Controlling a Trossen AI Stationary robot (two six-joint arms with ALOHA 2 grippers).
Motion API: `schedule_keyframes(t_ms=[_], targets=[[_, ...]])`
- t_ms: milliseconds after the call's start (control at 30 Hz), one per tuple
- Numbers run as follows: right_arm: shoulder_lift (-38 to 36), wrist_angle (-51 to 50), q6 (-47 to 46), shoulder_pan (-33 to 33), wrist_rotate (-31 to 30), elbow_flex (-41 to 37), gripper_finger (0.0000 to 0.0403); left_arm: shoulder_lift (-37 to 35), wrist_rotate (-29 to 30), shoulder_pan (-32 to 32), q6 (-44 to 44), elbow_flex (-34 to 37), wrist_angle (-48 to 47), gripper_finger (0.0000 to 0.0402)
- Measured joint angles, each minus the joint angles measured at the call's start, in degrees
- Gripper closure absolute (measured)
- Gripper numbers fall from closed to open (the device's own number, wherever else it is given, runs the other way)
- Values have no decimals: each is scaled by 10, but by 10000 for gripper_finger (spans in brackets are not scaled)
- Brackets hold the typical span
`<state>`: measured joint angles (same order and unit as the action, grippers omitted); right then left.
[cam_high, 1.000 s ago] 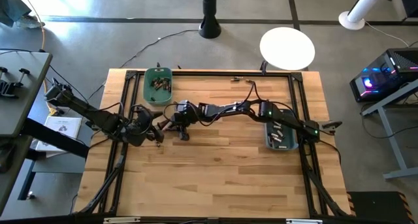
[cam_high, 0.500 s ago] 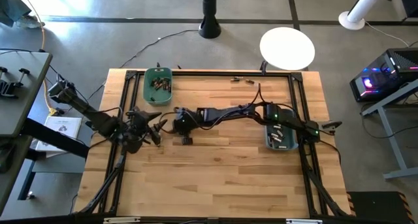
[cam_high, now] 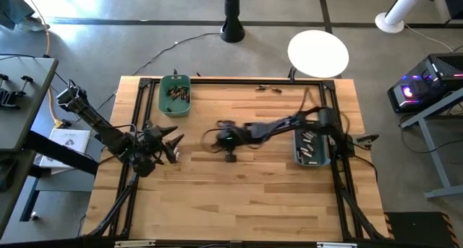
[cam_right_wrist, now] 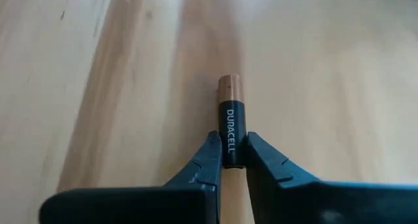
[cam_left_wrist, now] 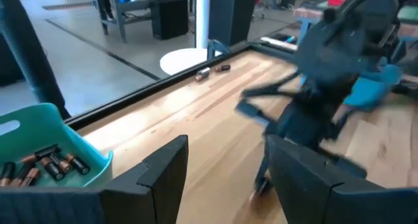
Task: Sort batteries
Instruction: Put the black battery into the green bin
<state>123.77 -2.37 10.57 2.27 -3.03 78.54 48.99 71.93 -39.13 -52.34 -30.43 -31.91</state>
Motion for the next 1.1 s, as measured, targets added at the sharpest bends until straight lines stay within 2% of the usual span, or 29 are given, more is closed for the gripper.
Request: schedule_keyframes(t_ms=[167,267,367,433,500,567,700,867,967,1100], targets=[[-136,347,-77,1,-3,-275,378,0,26,2,33,34,76,204],[-165,587,-133,-4,1,-405,378,1,14,9,98,59,172,204],[-168,832,-170,-5,0,-491,378,9,-70,27,219,90,329,204],[-168,925,-177,-4,0,-521,378,22,-151,41,312,111,449,204],[-182,910,-170,-4,-6,-524,378,41,-213,58,405,129,576,204],[-186,922,-161,-4,7,-510,378,65,-237,78,480,142,681,204],[-185,914,-157,-5,90,-454,378,116,-292,127,583,152,820,204],[-184,890,-122,-18,163,-378,378,179,-408,187,659,152,957,204],[-184,867,-117,-23,191,-342,378,208,-444,211,679,150,1030,204],[-184,787,-109,-25,200,-294,370,237,-498,236,680,129,1071,204]])
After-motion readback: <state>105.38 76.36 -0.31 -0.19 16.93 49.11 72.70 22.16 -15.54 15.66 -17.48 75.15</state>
